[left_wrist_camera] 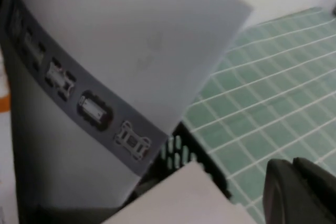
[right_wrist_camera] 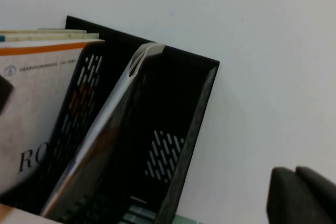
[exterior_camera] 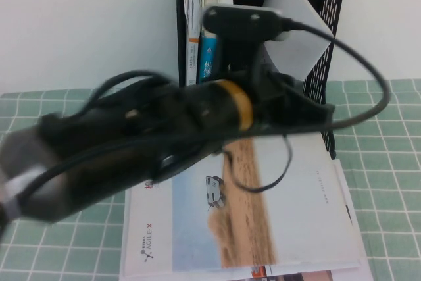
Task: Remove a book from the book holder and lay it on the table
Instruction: Hold the bookshelf
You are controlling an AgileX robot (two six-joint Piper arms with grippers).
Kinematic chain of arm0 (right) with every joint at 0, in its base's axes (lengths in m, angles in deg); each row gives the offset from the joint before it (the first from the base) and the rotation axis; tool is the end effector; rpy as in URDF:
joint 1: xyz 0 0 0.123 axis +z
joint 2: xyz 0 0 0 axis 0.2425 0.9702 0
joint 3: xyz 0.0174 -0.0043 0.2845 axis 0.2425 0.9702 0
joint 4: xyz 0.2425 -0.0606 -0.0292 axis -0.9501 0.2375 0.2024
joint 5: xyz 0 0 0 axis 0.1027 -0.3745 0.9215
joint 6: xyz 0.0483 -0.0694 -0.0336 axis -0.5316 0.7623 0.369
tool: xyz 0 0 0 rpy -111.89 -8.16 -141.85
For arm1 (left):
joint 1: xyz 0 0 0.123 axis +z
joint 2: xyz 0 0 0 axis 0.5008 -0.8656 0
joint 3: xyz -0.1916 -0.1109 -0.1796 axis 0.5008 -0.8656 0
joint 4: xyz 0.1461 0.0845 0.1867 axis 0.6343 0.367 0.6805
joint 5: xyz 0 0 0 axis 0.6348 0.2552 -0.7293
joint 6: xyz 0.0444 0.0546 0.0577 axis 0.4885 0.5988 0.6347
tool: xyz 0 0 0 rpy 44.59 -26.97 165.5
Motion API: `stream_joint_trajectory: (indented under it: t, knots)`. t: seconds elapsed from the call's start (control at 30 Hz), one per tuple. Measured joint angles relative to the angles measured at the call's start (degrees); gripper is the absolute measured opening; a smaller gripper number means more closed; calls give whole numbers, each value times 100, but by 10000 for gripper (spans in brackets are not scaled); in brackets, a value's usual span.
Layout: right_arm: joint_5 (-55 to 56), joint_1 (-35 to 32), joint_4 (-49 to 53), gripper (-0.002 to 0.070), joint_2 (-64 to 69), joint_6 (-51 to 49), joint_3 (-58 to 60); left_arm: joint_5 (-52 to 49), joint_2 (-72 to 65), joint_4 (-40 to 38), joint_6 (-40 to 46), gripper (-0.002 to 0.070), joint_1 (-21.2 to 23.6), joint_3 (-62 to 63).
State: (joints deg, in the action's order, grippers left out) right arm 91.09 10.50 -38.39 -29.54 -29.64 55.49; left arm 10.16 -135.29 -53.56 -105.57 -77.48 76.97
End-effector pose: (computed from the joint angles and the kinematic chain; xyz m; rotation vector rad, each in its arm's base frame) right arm 0.1715 0.0266 0.2557 -0.4001 1.3821 0.1321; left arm 0.2494 -0.2646 0.3290 0.4454 1.9465 -0.7225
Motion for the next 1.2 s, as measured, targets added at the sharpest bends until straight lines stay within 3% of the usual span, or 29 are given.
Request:
stream_joint_trajectory:
  t: [0.2,0.43,0.73,0.8,1.0,1.1,1.2]
  knots:
    - [367,287,-9,-1,290,-67,-10,-793,-1012,0,-94,-2,10,1074]
    - [366,1085,-153,-1,726,245,-472,-806,-1255,0,-813,-2,320,1537]
    - [1415,1181,115,20,2498,61,-1401,-594,-1475,-11,-1318,-3,629,1597]
    - [1459,1184,344,73,2929,-318,-1630,-472,-1489,-11,-1331,-3,629,1597]
    - [1482,1194,590,323,3886,-1294,-2141,-430,-1494,-11,-1369,-3,629,1597]
    - [1482,1194,608,388,4154,-1359,-2434,-430,-1494,-11,-1369,-2,629,1597]
    - [1482,1194,645,410,4359,-1381,-2685,-430,-1494,-11,-1369,-3,629,1597]
